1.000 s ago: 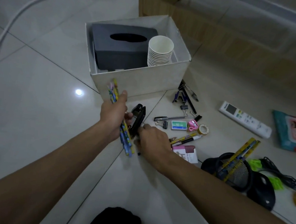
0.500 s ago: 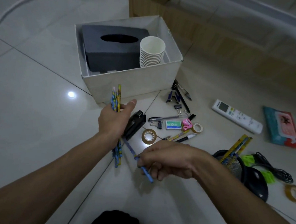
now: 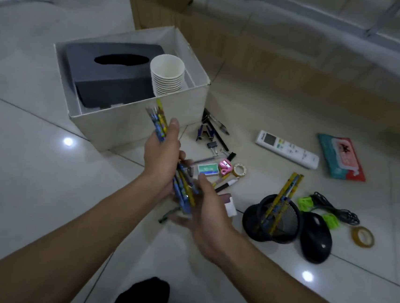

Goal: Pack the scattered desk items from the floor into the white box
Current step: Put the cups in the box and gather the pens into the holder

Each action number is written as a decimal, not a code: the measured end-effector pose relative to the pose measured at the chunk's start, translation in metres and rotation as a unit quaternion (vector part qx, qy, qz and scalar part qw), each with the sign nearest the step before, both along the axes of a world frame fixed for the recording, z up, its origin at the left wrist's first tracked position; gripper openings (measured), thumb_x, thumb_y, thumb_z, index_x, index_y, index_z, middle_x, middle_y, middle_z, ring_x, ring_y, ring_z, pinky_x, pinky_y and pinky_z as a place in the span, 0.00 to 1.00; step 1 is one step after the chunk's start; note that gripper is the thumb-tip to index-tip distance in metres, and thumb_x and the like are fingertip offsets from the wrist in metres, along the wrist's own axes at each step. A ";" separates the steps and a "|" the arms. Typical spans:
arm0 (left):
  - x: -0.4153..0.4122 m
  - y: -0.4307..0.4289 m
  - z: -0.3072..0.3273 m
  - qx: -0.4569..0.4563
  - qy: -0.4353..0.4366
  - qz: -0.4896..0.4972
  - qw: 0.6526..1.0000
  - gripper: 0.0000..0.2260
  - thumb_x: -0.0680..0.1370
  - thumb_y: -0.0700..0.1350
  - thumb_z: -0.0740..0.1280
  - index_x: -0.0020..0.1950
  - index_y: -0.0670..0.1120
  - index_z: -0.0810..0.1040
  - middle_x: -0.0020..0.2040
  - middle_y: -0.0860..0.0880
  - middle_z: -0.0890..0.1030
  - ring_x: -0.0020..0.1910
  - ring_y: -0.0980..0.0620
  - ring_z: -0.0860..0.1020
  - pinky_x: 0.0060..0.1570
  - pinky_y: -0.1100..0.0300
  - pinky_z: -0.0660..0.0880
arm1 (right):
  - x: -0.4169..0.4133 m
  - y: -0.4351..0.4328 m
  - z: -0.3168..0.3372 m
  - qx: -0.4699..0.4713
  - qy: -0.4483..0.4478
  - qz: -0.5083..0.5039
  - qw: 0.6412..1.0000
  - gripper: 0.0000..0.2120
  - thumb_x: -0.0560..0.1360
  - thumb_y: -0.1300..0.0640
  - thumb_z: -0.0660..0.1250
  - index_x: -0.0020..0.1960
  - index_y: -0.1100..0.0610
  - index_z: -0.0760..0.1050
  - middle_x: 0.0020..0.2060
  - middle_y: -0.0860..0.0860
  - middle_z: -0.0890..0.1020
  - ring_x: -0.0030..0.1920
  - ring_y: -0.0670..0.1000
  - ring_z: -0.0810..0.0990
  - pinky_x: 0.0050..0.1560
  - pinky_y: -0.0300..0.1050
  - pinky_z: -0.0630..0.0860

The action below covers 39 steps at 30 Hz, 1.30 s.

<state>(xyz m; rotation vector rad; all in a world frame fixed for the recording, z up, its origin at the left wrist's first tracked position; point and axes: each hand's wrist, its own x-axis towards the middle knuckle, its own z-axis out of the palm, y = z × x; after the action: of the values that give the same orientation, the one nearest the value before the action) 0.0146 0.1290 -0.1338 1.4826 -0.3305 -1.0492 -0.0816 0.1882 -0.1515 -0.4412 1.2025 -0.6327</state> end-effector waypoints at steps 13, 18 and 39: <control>-0.126 0.023 0.026 -0.191 -0.117 -0.300 0.927 0.07 0.80 0.54 0.65 0.43 0.55 0.73 0.28 0.58 0.73 0.28 0.59 0.72 0.32 0.61 0.69 | -0.106 -0.015 0.053 -0.167 0.251 -0.233 0.925 0.11 0.80 0.55 0.60 0.50 0.59 0.79 0.49 0.57 0.84 0.49 0.53 0.83 0.48 0.49 0.80; -0.163 0.032 0.013 -0.214 -0.101 -0.329 0.914 0.04 0.78 0.54 0.65 0.49 0.55 0.74 0.35 0.60 0.80 0.36 0.60 0.80 0.38 0.62 0.78 | -0.159 -0.009 0.063 -0.277 0.245 -0.308 0.877 0.12 0.83 0.61 0.56 0.47 0.58 0.77 0.50 0.57 0.84 0.53 0.54 0.83 0.53 0.45 0.80; -0.080 0.023 -0.005 -0.262 -0.255 -0.168 0.916 0.08 0.83 0.39 0.58 0.53 0.44 0.77 0.42 0.52 0.79 0.41 0.57 0.78 0.42 0.61 0.75 | -0.087 0.029 0.047 -0.623 0.277 -0.043 0.730 0.06 0.75 0.68 0.58 0.46 0.66 0.74 0.42 0.55 0.76 0.43 0.52 0.75 0.45 0.44 0.73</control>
<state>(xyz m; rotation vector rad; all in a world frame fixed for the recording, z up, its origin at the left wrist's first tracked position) -0.0652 0.1517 -0.1388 1.2017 -1.1803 -0.7294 -0.1687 0.2175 -0.1043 -1.8279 1.1900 -1.4410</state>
